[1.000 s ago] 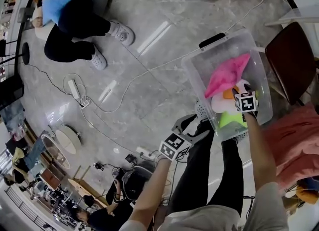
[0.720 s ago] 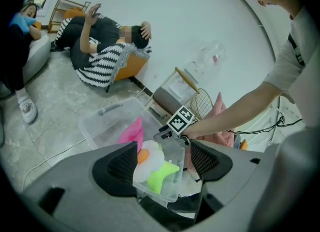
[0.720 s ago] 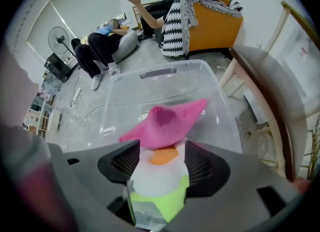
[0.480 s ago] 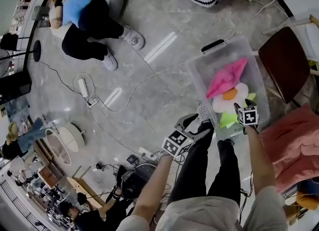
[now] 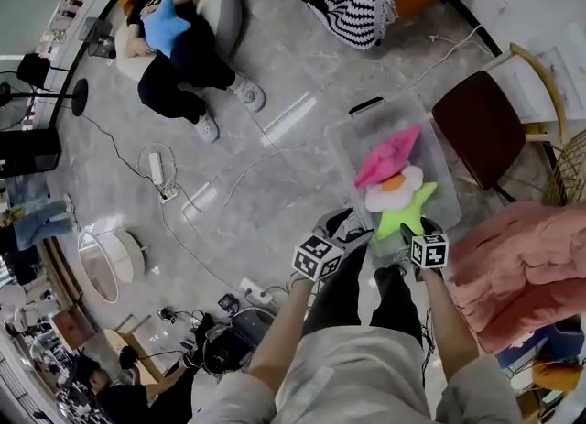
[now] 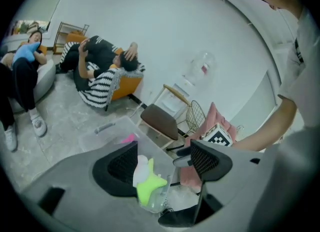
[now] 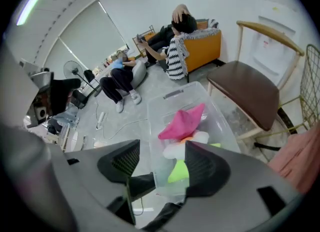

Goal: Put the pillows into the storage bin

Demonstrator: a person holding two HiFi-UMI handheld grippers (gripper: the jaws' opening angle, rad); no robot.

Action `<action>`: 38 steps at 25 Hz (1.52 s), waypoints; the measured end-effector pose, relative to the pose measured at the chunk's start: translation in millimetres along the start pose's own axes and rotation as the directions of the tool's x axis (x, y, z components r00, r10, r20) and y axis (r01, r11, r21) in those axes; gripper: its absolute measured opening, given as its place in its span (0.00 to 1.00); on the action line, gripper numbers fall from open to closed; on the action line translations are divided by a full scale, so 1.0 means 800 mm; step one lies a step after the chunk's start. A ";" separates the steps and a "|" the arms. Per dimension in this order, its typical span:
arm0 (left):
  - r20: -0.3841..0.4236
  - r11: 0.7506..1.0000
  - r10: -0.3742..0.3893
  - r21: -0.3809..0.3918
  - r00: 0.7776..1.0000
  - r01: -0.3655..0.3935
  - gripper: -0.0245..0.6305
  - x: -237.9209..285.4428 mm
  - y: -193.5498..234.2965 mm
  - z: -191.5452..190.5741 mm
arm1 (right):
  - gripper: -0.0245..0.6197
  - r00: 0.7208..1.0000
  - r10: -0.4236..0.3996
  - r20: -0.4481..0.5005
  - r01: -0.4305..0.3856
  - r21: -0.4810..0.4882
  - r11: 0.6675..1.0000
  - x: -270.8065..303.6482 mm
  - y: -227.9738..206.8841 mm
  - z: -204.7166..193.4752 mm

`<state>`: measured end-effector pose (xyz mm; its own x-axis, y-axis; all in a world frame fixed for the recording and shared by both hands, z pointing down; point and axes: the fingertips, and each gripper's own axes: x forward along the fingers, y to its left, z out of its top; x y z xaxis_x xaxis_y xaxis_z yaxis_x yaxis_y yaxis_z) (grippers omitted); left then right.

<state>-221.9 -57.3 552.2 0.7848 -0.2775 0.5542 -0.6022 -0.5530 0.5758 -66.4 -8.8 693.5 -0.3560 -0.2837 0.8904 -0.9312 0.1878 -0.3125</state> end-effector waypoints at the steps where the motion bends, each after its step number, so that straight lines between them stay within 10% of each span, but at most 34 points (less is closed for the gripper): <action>1: 0.010 1.000 0.008 0.019 1.000 -0.009 0.54 -0.002 -0.019 0.005 | 0.47 1.000 0.008 0.012 -0.007 -0.034 0.999 -0.023 0.006 -0.003; 7: 0.079 0.991 0.053 0.118 0.995 -0.062 0.53 0.001 -0.098 0.052 | 0.47 0.989 0.041 0.139 -0.026 -0.114 0.993 -0.120 0.010 0.009; 17: 0.233 0.980 0.174 0.056 0.957 -0.192 0.53 -0.028 -0.225 0.059 | 0.49 0.951 0.099 0.293 -0.055 -0.155 0.986 -0.276 0.019 -0.015; 22: 0.184 0.974 0.162 0.126 0.969 -0.187 0.52 -0.030 -0.280 0.032 | 0.49 0.947 0.123 0.296 -0.019 -0.330 0.944 -0.313 0.045 -0.035; 38: 0.290 0.953 0.267 0.059 0.919 -0.296 0.52 -0.061 -0.302 0.009 | 0.49 0.938 0.171 0.302 -0.081 -0.289 0.954 -0.349 0.024 -0.072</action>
<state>-113.8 84.0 381.5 0.6030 -0.6304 0.4888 -0.7975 -0.4918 0.3495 19.2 128.0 458.1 -0.5167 -0.5183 0.6815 -0.8368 0.4738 -0.2742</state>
